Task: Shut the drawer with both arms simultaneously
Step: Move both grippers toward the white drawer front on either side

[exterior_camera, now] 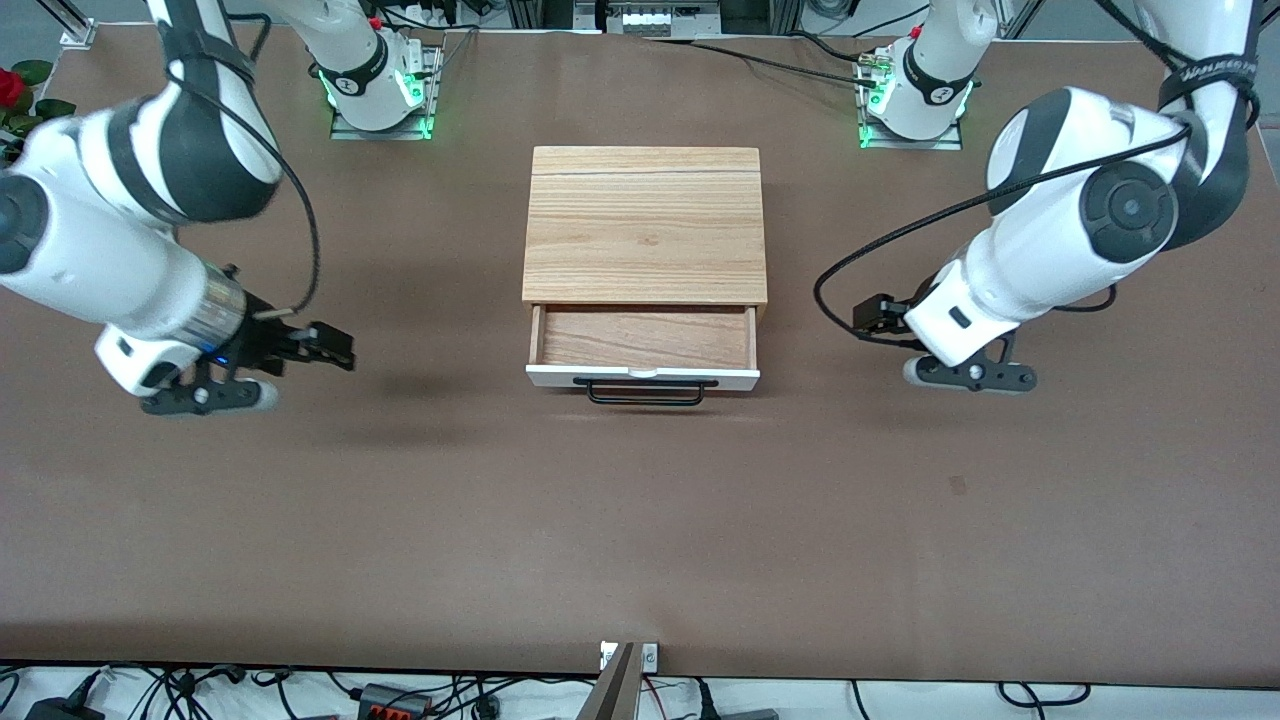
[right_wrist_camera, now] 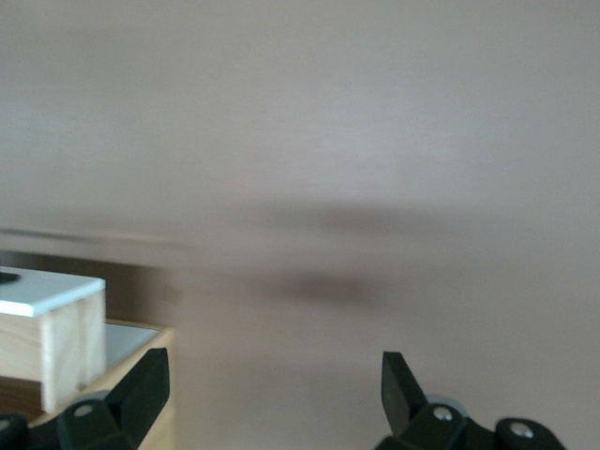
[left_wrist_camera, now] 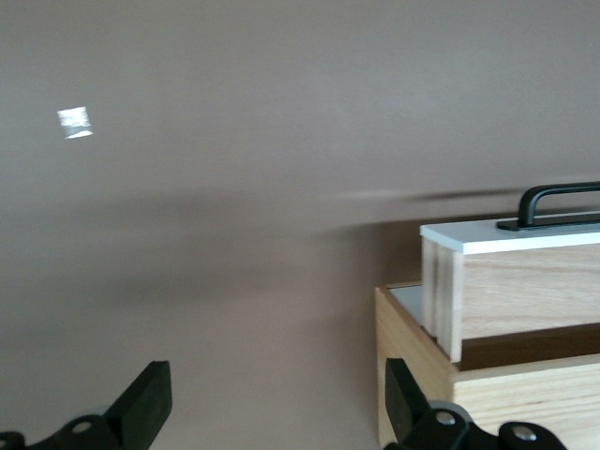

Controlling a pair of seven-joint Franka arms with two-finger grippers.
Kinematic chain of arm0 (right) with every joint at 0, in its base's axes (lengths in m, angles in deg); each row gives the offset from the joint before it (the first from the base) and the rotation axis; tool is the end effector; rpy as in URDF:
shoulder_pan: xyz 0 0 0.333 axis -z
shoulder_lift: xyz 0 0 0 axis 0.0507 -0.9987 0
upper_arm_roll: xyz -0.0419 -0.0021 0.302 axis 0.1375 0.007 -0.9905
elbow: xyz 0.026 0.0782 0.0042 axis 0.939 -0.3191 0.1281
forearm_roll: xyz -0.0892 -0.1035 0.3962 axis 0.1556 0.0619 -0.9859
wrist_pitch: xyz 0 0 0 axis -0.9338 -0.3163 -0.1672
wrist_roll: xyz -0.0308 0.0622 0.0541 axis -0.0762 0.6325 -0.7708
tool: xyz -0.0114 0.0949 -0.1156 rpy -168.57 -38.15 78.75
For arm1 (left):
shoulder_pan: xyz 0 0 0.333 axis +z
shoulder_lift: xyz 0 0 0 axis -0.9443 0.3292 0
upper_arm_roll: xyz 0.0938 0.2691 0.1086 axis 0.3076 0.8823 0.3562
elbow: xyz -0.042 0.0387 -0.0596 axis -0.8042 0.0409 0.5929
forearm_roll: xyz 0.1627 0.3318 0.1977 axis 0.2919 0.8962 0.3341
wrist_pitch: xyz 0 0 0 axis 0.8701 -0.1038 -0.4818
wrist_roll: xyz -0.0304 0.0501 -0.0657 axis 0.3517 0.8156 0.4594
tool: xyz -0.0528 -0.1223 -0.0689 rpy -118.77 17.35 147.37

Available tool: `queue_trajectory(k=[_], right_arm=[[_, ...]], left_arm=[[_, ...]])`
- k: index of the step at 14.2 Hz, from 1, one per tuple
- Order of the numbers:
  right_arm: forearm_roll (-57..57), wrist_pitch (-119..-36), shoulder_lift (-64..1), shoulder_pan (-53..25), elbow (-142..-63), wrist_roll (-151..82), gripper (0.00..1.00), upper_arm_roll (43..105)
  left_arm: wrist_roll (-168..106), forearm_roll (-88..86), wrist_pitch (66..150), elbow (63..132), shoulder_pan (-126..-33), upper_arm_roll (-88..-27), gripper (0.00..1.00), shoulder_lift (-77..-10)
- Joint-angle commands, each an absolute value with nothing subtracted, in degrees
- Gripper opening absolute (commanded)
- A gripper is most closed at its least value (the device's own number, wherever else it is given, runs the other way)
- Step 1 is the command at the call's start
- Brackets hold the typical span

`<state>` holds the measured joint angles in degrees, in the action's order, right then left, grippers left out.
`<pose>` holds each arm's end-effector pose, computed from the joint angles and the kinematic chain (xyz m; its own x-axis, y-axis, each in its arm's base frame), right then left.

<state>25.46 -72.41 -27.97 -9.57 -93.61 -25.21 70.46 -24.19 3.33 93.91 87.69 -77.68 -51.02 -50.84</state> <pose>0.6693 0.1489 0.3779 0.9989 0.0435 -0.0163 0.0399 -0.9833 -0.1774 0.6316 -0.2117 0.3986 0.9920 -0.0666 -0.1074 -0.0532 -0.9910 0.1231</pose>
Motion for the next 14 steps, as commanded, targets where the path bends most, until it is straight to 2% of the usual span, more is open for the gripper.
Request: queue_trajectory(k=[1, 4, 7, 10, 14], right_arm=[[19.7, -75.9, -32.9, -11.8, -92.1, -25.8, 1.0, 70.7], [19.5, -84.5, -36.5, -15.5, -92.2, -25.0, 1.0, 70.7], [19.4, -91.9, -39.6, -19.1, -92.2, -24.6, 1.0, 70.7], [19.3, -94.8, -41.1, -22.9, -92.3, -24.5, 1.0, 70.7], [19.3, -95.4, -41.5, -25.7, -93.1, -24.5, 1.0, 70.7]], left_arm=[[-22.8, 2.6, 93.3, 79.5, -78.8, -52.5, 1.0, -43.1], [-20.2, 2.6, 96.3, 76.8, -79.3, -53.9, 1.0, -37.5], [-17.2, 2.6, 104.6, 76.7, -80.1, -54.0, 1.0, -33.6], [-16.3, 2.7, 107.9, 76.6, -81.3, -54.1, 1.0, -31.0], [-16.1, 2.9, 108.2, 76.7, -82.1, -54.3, 1.0, -30.6]])
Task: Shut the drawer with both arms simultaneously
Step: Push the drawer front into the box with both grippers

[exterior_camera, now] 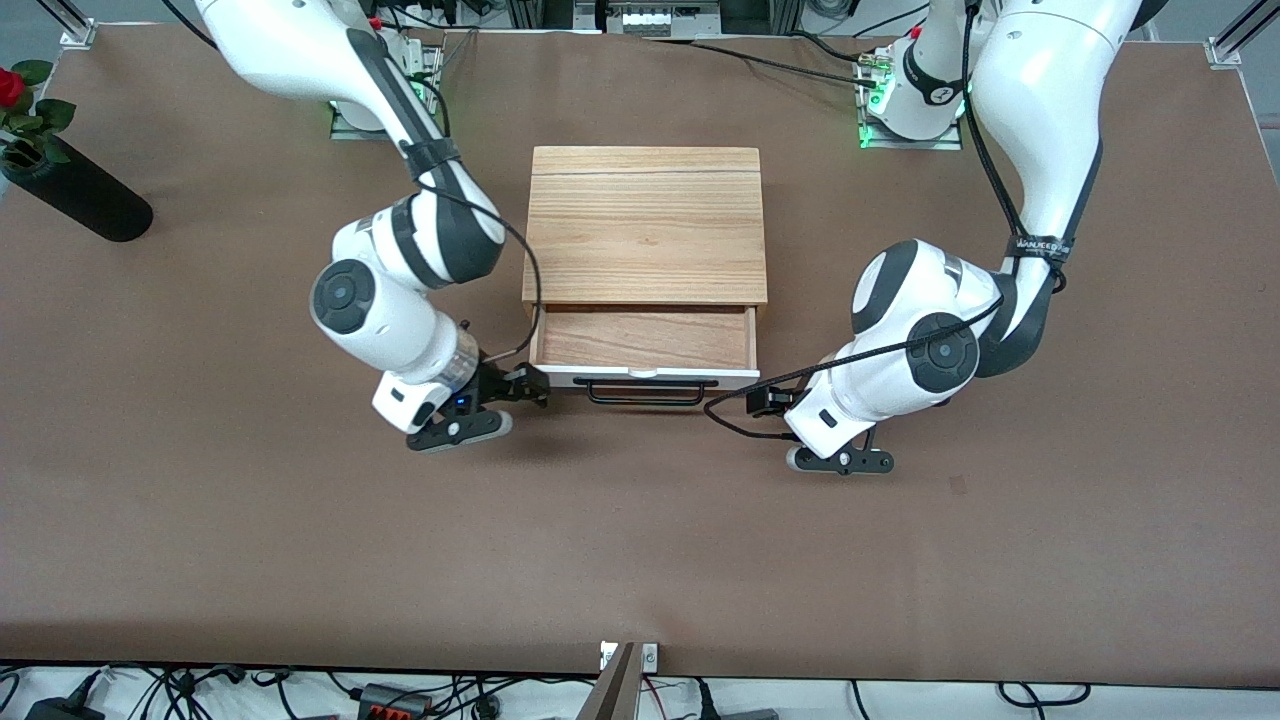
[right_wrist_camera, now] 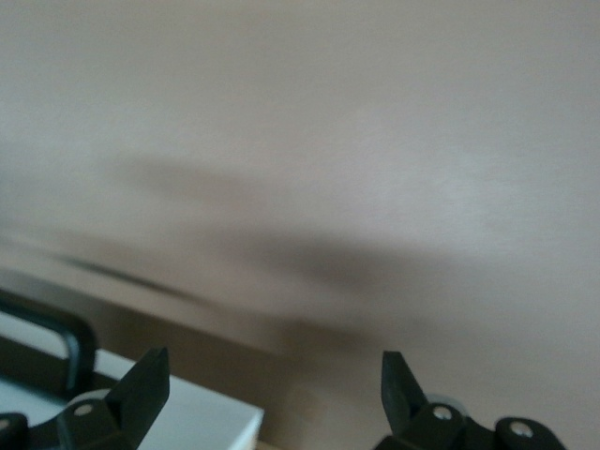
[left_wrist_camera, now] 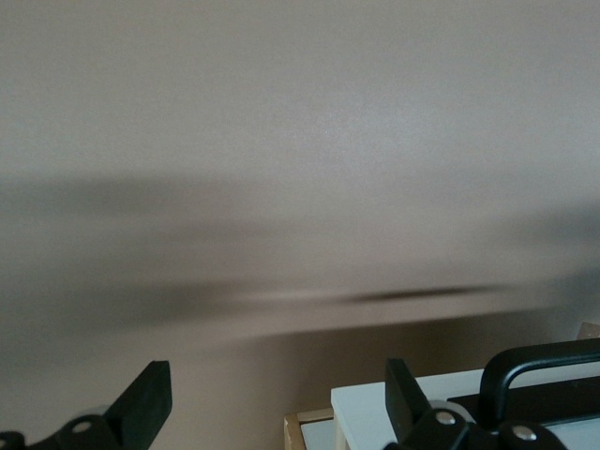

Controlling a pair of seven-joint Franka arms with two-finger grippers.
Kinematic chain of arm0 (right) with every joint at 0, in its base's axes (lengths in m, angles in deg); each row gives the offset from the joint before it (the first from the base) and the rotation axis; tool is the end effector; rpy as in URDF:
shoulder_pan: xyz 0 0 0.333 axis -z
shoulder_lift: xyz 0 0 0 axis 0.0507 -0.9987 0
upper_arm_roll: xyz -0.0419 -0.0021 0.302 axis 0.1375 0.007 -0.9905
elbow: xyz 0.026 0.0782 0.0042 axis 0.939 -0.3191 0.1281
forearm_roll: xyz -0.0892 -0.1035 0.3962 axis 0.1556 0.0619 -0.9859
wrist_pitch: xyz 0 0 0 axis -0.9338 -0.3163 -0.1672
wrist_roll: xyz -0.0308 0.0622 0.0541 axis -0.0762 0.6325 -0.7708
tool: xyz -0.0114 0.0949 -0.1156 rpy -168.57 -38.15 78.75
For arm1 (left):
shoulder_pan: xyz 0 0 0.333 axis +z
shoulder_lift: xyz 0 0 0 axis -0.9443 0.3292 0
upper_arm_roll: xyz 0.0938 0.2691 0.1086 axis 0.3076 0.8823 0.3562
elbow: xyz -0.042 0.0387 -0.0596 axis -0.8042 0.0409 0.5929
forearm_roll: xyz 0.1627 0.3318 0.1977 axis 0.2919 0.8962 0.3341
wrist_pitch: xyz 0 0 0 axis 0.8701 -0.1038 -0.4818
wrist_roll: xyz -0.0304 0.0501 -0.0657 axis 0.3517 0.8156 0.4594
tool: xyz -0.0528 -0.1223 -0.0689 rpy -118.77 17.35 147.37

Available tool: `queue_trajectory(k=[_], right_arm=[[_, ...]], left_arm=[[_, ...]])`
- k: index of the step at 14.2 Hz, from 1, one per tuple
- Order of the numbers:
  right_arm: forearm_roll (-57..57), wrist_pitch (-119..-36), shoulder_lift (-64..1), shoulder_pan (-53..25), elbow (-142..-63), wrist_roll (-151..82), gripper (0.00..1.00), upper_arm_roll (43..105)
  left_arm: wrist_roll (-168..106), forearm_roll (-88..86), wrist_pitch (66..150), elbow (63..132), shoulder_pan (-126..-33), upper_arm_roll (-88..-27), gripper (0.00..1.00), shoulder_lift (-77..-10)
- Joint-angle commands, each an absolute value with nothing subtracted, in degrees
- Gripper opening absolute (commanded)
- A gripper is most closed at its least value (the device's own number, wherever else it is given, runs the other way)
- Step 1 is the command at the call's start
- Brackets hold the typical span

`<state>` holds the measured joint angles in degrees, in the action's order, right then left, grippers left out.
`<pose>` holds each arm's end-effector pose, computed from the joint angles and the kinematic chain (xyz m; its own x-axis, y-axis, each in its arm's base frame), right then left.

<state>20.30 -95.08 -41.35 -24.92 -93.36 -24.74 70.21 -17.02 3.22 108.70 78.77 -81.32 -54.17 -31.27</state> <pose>0.6555 0.3400 0.2528 0.9753 0.1800 0.1284 0.2064 -0.9493 -0.2370 0.6787 -0.2990 0.2641 0.9967 0.0011 -0.0815 0.0189 -0.9758 0.2179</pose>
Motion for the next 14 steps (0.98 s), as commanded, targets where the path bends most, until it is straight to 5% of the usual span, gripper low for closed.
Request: queue_trajectory(k=[1, 14], right_arm=[[19.3, -95.4, -41.5, -25.7, -93.4, -24.7, 1.0, 70.7], [12.1, -94.7, -42.8, -28.5, -94.5, -24.8, 1.0, 70.6]], left_arm=[[-16.2, 3.0, 108.1, 76.9, -82.5, -54.4, 1.0, -30.6], [-16.9, 3.7, 104.3, 81.5, -82.3, -58.4, 1.0, -31.1]])
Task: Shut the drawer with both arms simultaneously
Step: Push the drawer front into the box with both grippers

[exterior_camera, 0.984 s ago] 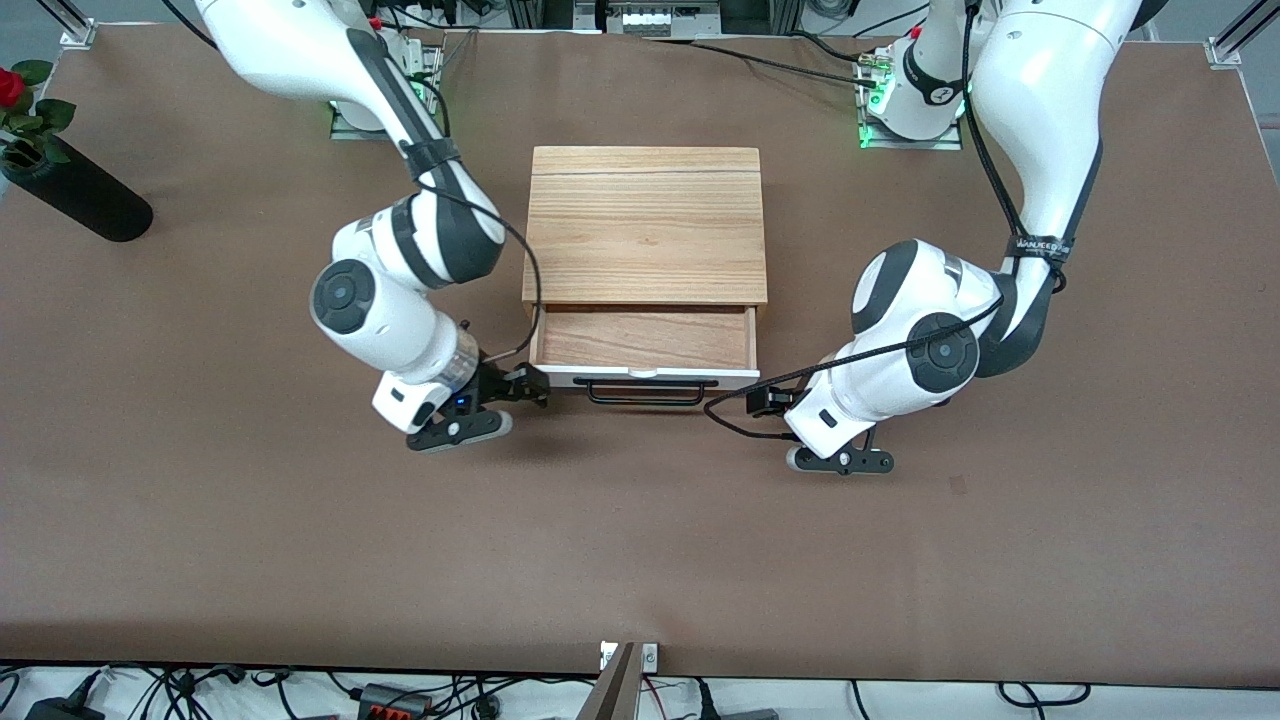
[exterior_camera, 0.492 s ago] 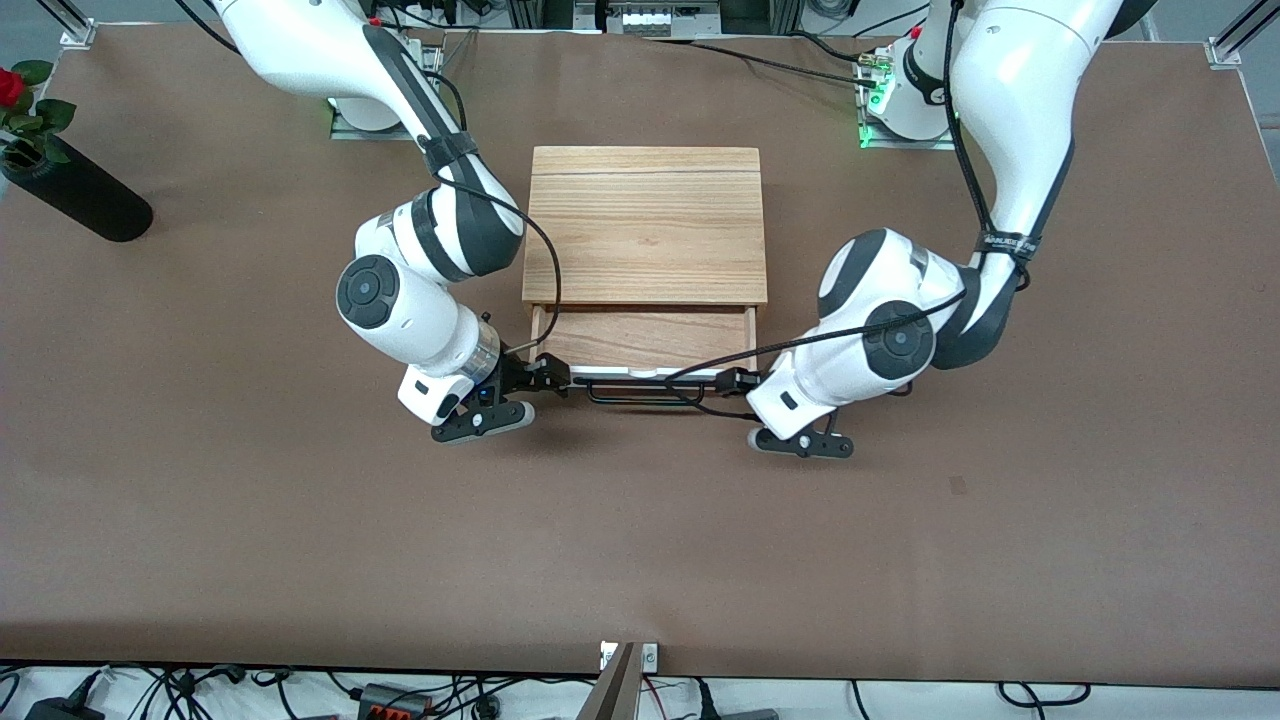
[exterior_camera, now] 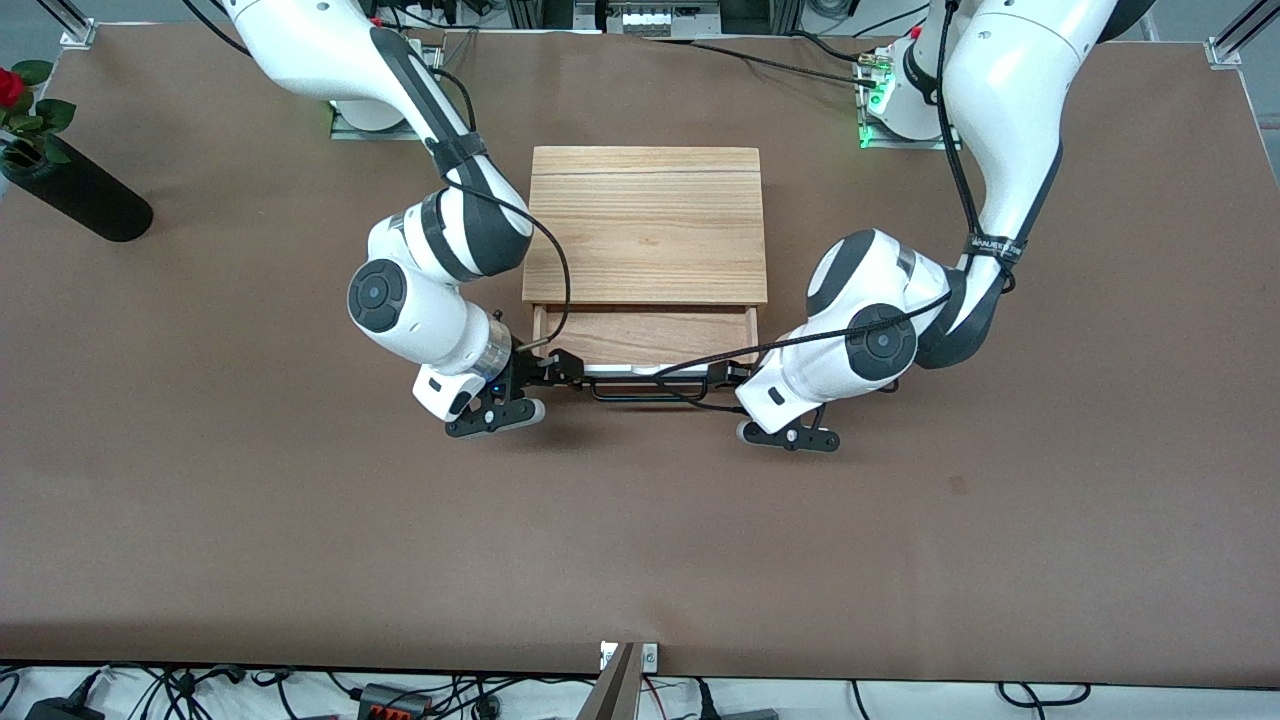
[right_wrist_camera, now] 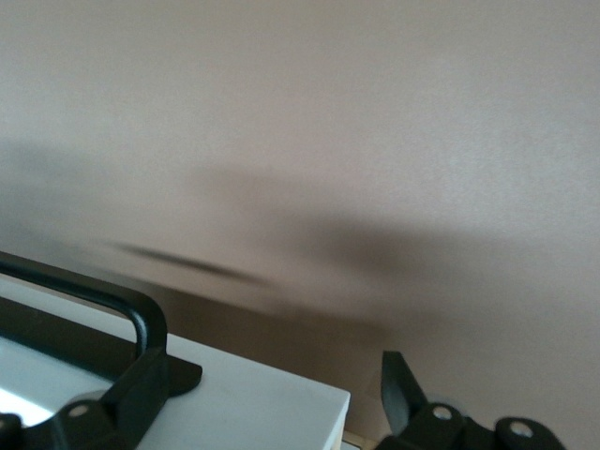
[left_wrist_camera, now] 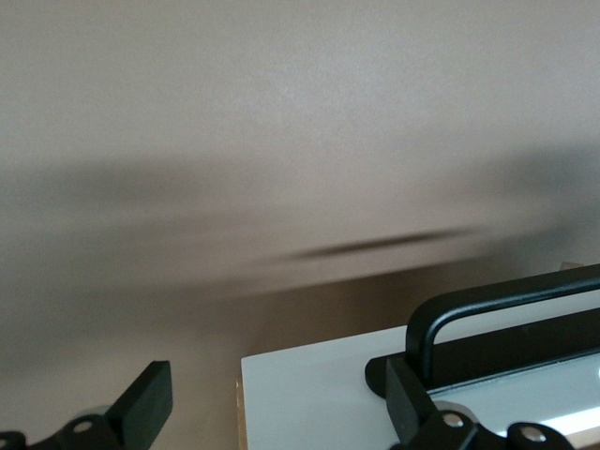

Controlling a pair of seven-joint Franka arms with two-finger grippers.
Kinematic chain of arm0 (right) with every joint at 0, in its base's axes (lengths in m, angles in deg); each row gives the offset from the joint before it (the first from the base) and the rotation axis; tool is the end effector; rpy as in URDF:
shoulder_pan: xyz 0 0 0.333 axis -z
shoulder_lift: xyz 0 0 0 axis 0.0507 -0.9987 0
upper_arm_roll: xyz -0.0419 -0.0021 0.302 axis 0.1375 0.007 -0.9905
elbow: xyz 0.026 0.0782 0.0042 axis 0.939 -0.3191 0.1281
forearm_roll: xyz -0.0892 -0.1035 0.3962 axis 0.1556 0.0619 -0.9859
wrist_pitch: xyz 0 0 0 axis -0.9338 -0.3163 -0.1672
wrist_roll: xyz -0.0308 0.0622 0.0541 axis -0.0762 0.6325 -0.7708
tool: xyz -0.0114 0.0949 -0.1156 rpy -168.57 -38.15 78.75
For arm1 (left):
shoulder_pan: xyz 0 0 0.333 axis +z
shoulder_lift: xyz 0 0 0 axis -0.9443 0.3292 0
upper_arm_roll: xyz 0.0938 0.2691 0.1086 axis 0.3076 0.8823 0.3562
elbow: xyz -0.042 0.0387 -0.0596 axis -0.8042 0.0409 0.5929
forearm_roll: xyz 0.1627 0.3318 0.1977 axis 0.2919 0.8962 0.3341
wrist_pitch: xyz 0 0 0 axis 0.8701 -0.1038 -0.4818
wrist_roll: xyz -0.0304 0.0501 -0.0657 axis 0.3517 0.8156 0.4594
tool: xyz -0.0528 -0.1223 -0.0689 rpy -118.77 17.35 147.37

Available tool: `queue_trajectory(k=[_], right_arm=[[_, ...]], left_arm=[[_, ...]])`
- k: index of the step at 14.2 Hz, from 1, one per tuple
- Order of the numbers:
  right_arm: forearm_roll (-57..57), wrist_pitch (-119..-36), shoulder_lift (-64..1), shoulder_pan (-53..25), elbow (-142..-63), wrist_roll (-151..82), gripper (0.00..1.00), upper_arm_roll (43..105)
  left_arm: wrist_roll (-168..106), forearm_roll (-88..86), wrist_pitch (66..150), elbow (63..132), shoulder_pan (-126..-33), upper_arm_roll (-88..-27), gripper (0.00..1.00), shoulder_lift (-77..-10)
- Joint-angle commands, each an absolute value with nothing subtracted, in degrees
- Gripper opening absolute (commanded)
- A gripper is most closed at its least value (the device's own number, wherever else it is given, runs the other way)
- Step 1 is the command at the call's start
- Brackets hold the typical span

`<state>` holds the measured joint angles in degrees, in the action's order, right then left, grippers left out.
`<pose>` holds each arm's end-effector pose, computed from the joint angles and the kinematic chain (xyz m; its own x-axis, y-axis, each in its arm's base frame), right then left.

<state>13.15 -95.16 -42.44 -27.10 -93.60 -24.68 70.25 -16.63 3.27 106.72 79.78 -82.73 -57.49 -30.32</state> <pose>0.6383 0.3685 0.2385 0.9874 0.1383 0.0767 0.1559 -0.9327 -0.3253 0.6441 -0.3458 0.2478 0.9855 -0.0752 -0.1518 -0.0389 -0.9726 0.2293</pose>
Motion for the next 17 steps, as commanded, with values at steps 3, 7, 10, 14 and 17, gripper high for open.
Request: queue_trajectory(k=[3, 7, 10, 14, 17], right_arm=[[12.1, -90.8, -42.7, -28.1, -95.0, -24.9, 1.0, 69.9], [12.1, -86.8, -42.5, -28.1, -95.0, -24.9, 1.0, 69.9], [12.1, -83.5, -42.4, -28.5, -95.0, -24.8, 1.0, 69.8], [12.0, -76.6, -42.0, -27.9, -94.9, -24.7, 1.0, 69.8], [8.8, -71.7, -41.1, -27.6, -94.9, -24.5, 1.0, 70.0]], left_arm=[[-16.9, 3.7, 102.9, 81.6, -82.0, -59.4, 1.0, -31.4], [-16.8, 3.7, 102.4, 82.5, -81.9, -60.3, 1.0, -31.5], [-16.8, 3.7, 102.2, 83.6, -81.8, -60.6, 1.0, -32.5], [-16.5, 3.7, 102.2, 86.2, -81.4, -62.1, 1.0, -34.2], [-16.5, 3.7, 101.7, 87.7, -81.3, -63.0, 1.0, -34.9]])
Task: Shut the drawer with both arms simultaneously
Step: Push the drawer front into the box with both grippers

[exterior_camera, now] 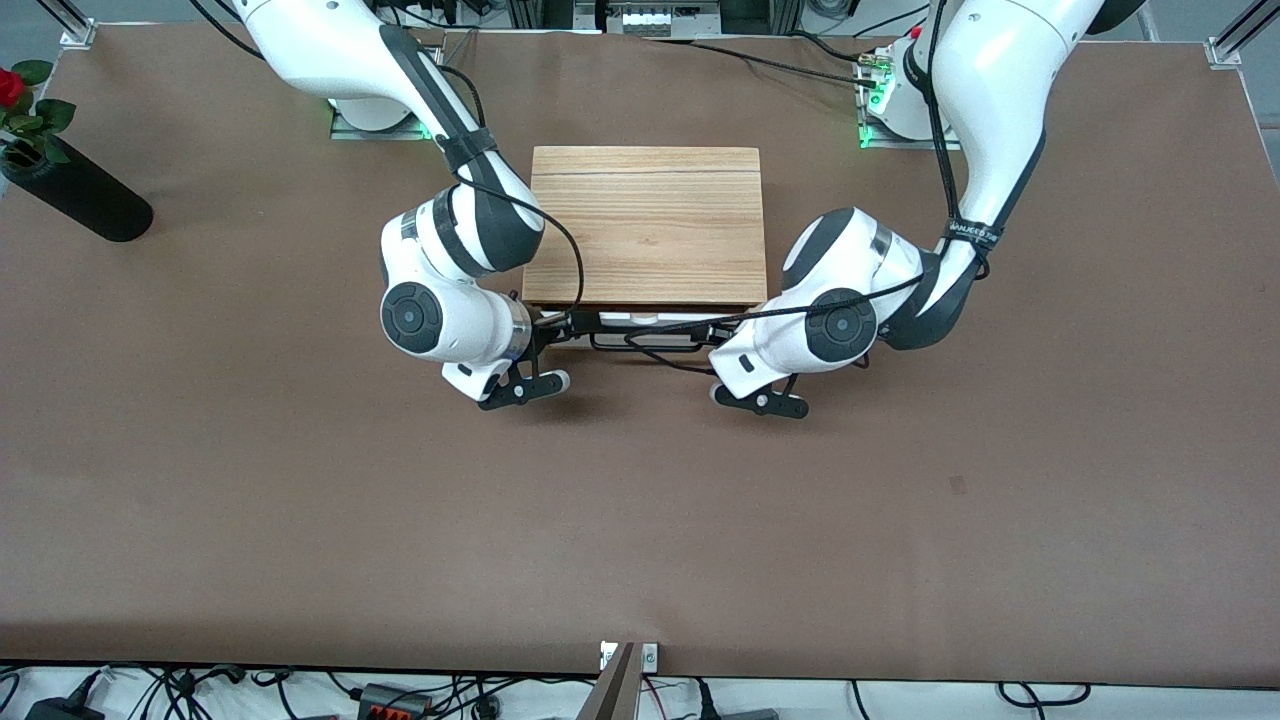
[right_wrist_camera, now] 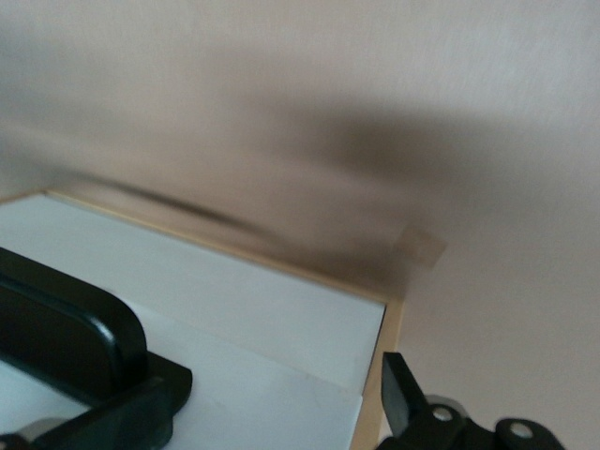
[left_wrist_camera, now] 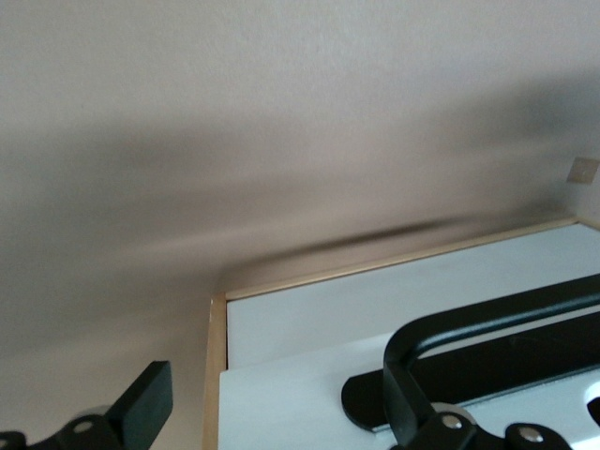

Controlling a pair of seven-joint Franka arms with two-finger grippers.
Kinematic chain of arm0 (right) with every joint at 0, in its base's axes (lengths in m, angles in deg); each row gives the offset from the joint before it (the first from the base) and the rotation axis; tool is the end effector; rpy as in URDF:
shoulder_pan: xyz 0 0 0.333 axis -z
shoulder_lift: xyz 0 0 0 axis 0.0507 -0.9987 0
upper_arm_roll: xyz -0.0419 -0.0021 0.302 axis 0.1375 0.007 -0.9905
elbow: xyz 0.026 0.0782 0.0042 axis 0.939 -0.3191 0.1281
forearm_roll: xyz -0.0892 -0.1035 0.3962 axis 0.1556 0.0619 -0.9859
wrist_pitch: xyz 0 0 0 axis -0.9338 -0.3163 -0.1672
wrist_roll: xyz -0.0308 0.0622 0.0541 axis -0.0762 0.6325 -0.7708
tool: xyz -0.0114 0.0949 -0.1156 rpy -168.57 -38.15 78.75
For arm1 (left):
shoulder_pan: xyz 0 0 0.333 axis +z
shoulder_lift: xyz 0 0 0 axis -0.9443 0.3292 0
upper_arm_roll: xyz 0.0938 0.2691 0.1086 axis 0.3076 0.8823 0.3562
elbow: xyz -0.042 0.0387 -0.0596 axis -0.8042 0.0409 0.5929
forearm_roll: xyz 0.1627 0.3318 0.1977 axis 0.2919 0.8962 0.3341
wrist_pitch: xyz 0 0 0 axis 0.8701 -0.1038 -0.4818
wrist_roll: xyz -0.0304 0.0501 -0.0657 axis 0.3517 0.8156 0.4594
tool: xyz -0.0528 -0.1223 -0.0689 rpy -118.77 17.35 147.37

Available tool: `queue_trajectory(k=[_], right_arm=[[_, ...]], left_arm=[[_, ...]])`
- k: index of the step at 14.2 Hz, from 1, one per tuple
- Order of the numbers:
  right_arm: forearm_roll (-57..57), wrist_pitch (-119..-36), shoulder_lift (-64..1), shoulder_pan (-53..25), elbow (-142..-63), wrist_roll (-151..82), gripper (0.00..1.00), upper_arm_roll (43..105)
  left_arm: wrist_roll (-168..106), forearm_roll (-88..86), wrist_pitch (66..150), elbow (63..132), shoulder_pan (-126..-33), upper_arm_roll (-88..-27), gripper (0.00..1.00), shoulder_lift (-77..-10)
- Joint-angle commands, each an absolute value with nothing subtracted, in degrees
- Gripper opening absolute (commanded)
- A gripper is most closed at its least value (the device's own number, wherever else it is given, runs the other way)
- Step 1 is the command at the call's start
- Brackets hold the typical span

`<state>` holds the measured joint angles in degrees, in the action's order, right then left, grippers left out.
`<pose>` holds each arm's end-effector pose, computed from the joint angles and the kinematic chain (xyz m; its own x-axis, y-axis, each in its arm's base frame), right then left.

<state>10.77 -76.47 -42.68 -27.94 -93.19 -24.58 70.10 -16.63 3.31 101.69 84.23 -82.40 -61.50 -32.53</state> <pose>0.5819 0.3787 0.2157 0.9433 0.2330 -0.2362 0.1469 -0.9316 -0.3325 0.5920 -0.3725 0.2422 0.9511 -0.1587 -0.2649 -0.1021 -0.9712 0.2154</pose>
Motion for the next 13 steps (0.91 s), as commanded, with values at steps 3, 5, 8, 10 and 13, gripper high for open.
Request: queue_trajectory(k=[3, 5, 8, 10, 13], right_arm=[[8.1, -69.6, -41.0, -27.2, -94.9, -24.5, 1.0, 70.1], [8.1, -69.7, -41.1, -27.2, -94.9, -24.5, 1.0, 70.1], [8.1, -69.9, -41.1, -26.9, -94.5, -24.6, 1.0, 70.3], [8.7, -69.9, -41.0, -26.5, -93.2, -25.3, 1.0, 70.6], [9.9, -69.5, -39.7, -25.4, -90.1, -25.2, 1.0, 73.0]], left_arm=[[-16.6, 3.7, 99.6, 88.3, -81.0, -63.4, 1.0, -35.6], [-16.7, 3.7, 98.2, 88.6, -81.0, -63.5, 1.0, -36.1], [-16.8, 3.7, 98.1, 88.9, -80.8, -64.4, 1.0, -36.3], [-16.8, 3.7, 98.1, 89.7, -80.8, -64.5, 1.0, -36.3], [-16.8, 3.7, 98.0, 90.4, -79.9, -65.3, 1.0, -36.4]])
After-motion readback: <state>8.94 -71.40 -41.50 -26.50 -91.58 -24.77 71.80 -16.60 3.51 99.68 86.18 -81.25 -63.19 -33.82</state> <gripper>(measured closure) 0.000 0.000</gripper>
